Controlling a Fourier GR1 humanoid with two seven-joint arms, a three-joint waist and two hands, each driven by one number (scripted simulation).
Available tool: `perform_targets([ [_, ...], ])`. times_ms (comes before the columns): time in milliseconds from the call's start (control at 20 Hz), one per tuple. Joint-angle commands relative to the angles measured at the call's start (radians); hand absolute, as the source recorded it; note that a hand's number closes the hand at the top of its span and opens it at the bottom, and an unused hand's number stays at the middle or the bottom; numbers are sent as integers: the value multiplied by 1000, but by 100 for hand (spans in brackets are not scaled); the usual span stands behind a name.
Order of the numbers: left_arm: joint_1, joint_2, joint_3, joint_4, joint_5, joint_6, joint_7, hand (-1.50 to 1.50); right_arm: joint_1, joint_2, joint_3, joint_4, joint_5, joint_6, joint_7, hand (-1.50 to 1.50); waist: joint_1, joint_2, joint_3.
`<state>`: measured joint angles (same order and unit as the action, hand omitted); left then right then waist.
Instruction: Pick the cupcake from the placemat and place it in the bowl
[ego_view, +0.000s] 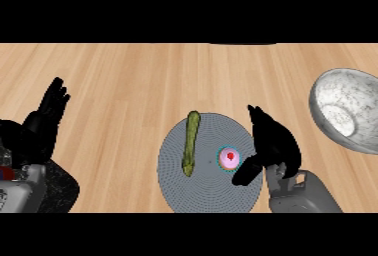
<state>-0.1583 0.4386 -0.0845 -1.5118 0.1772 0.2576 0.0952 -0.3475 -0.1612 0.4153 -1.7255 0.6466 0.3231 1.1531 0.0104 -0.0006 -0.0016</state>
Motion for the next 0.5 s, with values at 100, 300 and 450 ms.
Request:
perform_targets([
  [100, 5, 19, 35, -9, 4, -35, -1, 0, -33, 85, 35, 81, 101, 31, 170, -150, -5, 0, 1],
  [300, -35, -43, 9, 51, -39, 8, -11, 0, -55, 126, -9, 142, 90, 67, 145, -150, -10, 3, 1],
  [450, 5, -18, 23, -5, -30, -24, -2, 0, 54, 148, 18, 107, 116, 56, 135, -150, -14, -1, 1],
])
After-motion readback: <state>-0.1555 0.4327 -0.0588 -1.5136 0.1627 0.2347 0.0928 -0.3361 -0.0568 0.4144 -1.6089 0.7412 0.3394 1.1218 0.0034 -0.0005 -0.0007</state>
